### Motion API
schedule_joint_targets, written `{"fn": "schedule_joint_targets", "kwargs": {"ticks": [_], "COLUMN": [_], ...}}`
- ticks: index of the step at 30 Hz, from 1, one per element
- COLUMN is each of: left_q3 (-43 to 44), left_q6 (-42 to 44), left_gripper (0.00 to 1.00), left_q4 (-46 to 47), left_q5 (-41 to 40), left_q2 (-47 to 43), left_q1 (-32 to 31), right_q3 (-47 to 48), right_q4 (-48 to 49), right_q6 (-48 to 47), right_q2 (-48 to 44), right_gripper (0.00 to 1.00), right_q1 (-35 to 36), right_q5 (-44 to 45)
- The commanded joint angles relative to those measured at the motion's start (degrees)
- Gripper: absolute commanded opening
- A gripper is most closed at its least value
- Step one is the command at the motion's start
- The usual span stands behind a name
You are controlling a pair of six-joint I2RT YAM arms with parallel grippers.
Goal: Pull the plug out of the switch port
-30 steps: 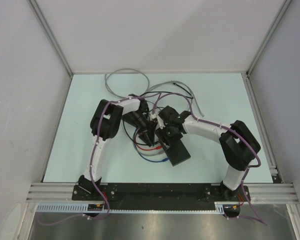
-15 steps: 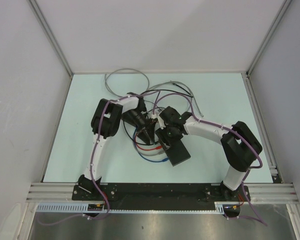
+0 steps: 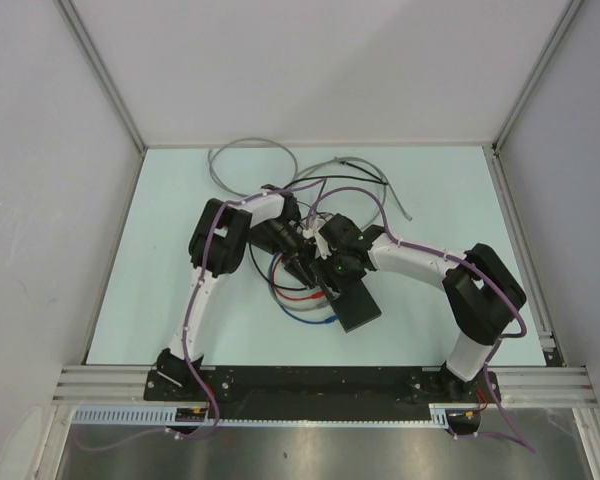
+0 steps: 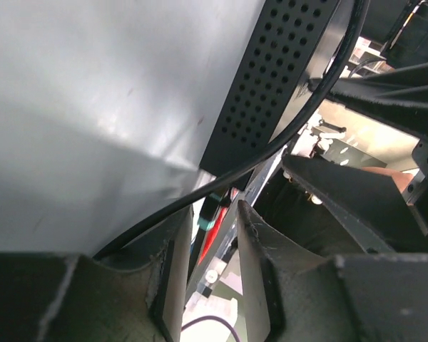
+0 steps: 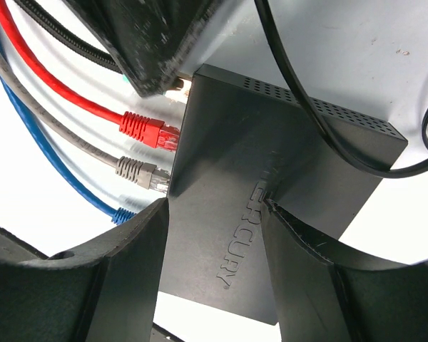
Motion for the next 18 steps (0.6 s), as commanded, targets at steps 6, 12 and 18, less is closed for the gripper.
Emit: {"fn": "schedule_joint_targets", "kwargs": {"ticks": [6, 12, 18], "left_q3": [-1.3, -2.4, -5.8], "left_q6": [-6.9, -7.2, -9.4], "left_gripper": [0.31, 0.14, 0.0], "left_q4": [5.3, 5.4, 6.1], "left_q5": [-7.6, -12.0, -31.9], "left_q2": [7.6, 7.6, 4.6], "left_q1": [-3.0, -4.5, -4.9], "right_q3": [-5.5, -5.5, -5.5], "right_q4": [-1.8, -1.9, -2.0], "right_q6": [-1.3, -1.3, -1.2], "right_q2": [6.5, 6.4, 6.7], "right_gripper": [0.61, 0.61, 0.61], "right_q1": [-0.6, -0.7, -1.0], "right_q5": [3.5, 3.4, 3.4]}}
